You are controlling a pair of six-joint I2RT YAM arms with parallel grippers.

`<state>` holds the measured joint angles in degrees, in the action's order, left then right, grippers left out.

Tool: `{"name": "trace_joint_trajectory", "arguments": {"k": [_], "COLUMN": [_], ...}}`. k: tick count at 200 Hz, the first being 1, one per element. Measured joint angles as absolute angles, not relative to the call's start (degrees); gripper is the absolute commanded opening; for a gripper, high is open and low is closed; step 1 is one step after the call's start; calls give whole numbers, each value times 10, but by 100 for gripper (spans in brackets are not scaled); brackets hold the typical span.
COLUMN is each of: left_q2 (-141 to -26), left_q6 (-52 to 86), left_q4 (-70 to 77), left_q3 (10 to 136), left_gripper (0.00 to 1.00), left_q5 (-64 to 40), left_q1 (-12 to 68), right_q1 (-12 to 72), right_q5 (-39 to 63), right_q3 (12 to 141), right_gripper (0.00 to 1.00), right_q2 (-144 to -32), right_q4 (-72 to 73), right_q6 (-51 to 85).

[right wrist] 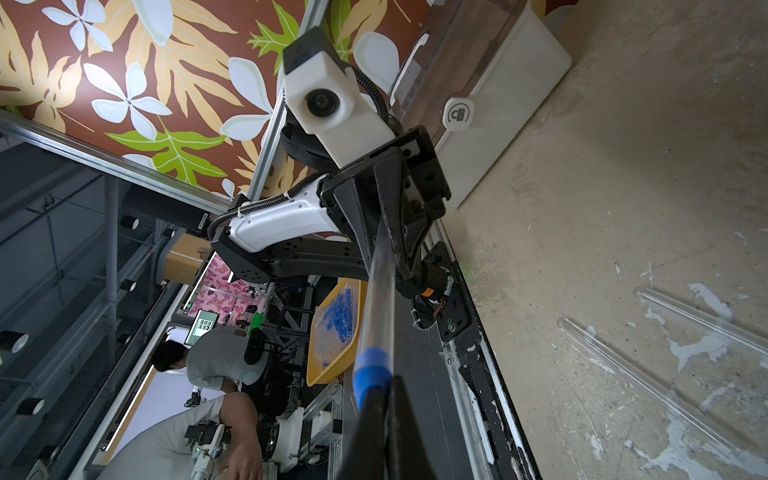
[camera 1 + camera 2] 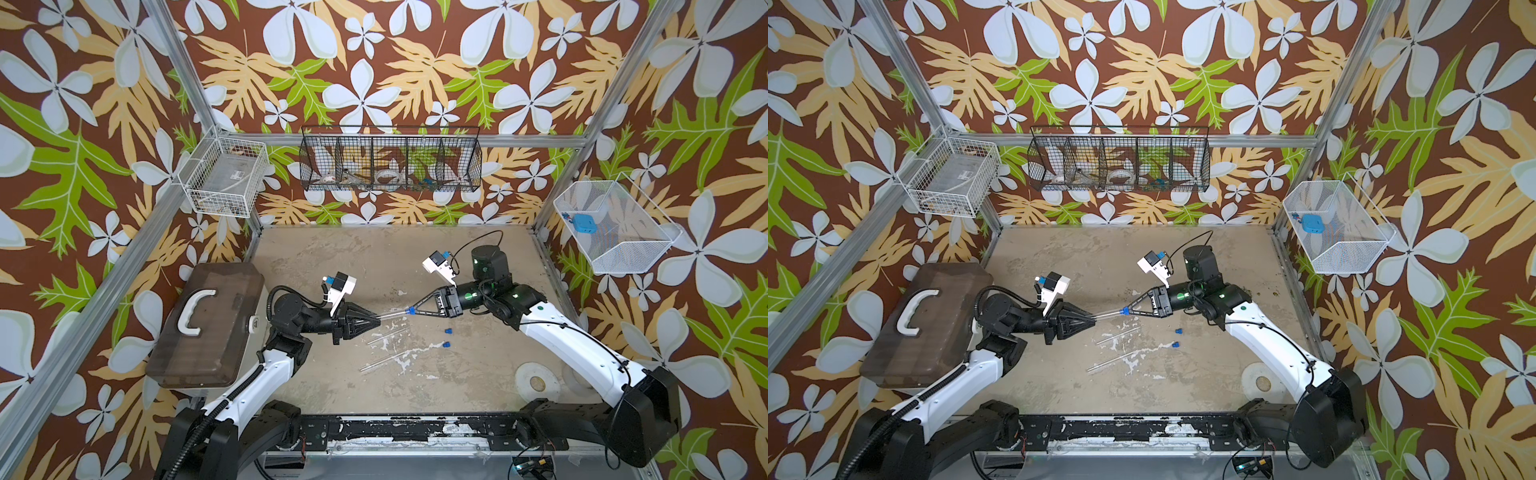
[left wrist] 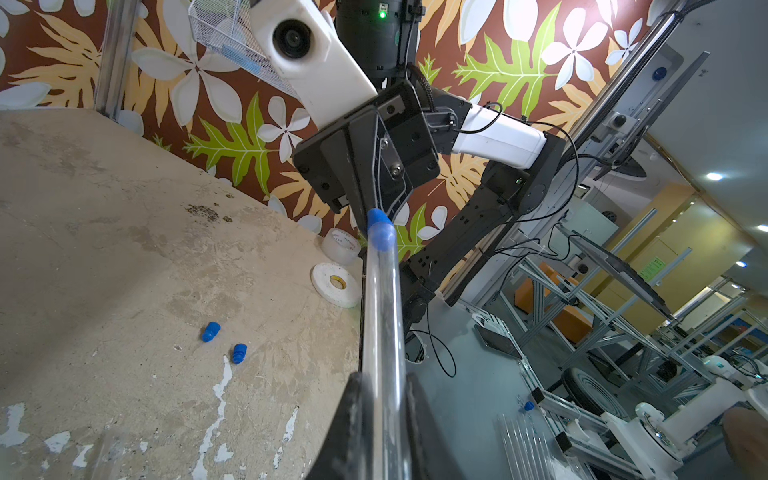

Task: Insert stoppers into test tubes
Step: Insert the stopper into the test tube.

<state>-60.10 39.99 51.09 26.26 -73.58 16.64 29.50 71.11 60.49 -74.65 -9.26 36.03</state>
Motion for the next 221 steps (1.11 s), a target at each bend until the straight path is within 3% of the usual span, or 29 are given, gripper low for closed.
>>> {"name": "trace_joint_trajectory", "arguments": {"k": [94,162,221], "left_q2": [-599,-601,-613], "left_q6": [383,237,242], "left_q4": [500,304,264], "left_q3": [262,304,305], "left_gripper": [0,0,0], "left_q5": [-752,-737,-731], "left_q1": [165,165,166], "right_q1": [307,308,313], "right_q5": [717,647,612], "right_q3": [644,690,685], "right_gripper": [0,0,0], "right_q2": [-772,-797,-811], "right_q4": [-159,-280,-286], "right_q6": [334,269,277]}}
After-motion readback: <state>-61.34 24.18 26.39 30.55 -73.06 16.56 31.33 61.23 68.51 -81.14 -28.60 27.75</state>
